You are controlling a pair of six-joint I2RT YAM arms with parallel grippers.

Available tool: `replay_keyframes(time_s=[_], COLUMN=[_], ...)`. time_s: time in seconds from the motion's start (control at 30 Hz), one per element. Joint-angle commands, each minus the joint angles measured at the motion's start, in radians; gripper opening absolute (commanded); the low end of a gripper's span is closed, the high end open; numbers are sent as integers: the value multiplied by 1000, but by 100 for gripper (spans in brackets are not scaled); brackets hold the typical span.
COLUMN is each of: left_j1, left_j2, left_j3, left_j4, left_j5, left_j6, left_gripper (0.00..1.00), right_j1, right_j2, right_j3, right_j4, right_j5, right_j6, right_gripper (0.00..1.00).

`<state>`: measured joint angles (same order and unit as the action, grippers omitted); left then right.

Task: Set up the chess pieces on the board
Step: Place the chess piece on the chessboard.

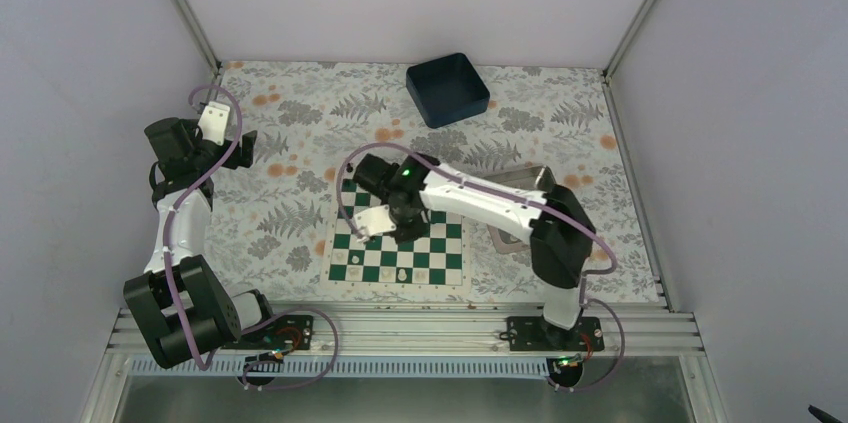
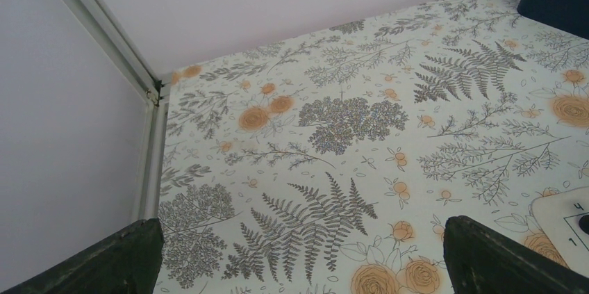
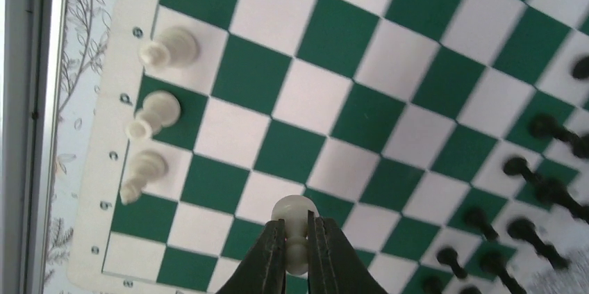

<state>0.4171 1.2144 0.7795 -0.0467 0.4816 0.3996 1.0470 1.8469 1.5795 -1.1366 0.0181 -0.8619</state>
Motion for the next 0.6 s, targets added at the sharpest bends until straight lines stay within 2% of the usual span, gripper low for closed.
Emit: replay_keyframes(time_s=[0.0,0.23,0.57], left_j1=[5,4,5], left_j2=[-21,-20,-20], left_j3=[-12,-10,-16], left_j4=[-2,-4,1], left_j5=[6,14,15], left_j6=[-7,-7,-7], left_gripper=[100,100,100], right_j1=[60,120,125], right_j2=[66,149,239], right_j3=[32,40,85], right_j4=[39,101,128], right_j5=[-43,-68,-90], right_j6=[8,-4,-18], right_gripper=[8,8,8])
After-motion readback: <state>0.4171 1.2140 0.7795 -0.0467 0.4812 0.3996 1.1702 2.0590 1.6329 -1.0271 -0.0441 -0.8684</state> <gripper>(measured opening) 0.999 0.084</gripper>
